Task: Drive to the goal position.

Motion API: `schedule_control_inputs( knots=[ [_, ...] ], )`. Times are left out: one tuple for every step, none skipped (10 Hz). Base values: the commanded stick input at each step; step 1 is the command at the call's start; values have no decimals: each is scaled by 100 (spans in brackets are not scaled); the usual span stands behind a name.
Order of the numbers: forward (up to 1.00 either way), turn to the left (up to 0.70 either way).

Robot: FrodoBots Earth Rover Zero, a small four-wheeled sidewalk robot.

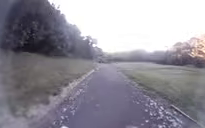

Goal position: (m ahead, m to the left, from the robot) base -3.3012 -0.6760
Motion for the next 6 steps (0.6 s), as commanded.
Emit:
schedule_control_inputs(
  knots=[
    [0,-100],
    [0,-100],
    [0,-100],
    [0,-100],
    [0,-100],
    [0,-100]
  ],
)
